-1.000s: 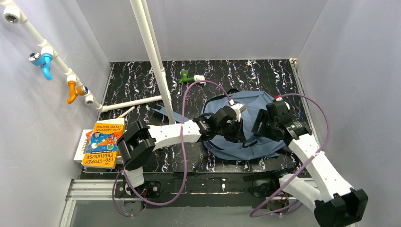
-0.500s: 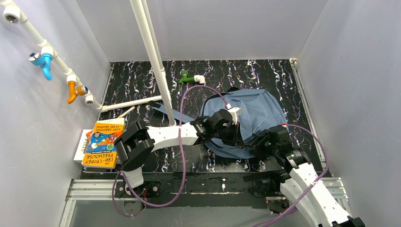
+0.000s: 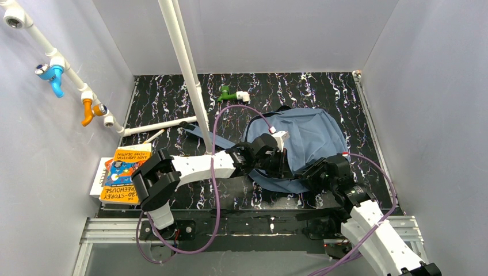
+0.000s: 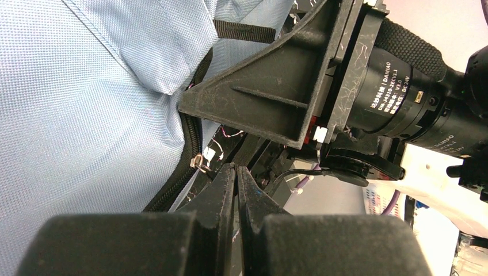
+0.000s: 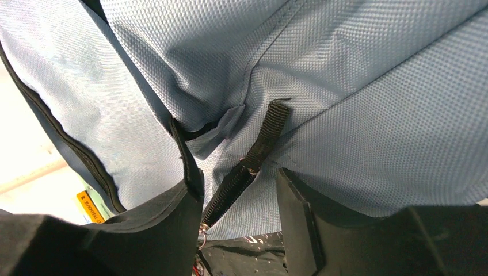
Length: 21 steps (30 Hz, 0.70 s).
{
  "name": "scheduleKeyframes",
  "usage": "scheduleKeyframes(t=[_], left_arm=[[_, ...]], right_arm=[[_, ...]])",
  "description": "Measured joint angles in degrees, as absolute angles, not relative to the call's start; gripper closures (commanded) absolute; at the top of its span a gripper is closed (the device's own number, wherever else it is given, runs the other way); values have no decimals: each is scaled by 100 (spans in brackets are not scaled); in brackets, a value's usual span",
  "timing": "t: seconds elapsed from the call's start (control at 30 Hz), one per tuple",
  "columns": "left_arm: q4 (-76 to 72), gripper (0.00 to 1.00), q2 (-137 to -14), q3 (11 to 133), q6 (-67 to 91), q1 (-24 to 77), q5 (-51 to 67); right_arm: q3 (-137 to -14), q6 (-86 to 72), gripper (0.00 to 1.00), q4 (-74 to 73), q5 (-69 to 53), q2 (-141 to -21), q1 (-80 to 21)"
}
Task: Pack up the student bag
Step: Unzip the student bag at the center of the board.
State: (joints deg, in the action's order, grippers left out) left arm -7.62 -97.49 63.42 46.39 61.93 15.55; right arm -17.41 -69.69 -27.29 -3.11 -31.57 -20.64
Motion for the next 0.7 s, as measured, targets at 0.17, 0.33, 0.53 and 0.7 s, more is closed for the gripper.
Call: scheduleKeyframes(t=[0.17, 0.33, 0.53, 0.7], left_arm=[[-764, 100, -9815, 6377, 4661, 6191, 1619], [-764, 100, -9815, 6375, 4641, 6191, 1599], [-239, 100, -9341, 6117, 4364, 6154, 1111], [119, 100, -8482, 5736, 4191, 5981, 886]], right_arm=[[-1669, -6976, 52, -2630, -307, -3240, -2064], [-1658, -6906, 60, -2659, 43, -3277, -2069], [-2228, -6394, 62, -2919, 1009, -4211, -1970], [-2845, -5714, 59, -2963, 1496, -4989, -1245]])
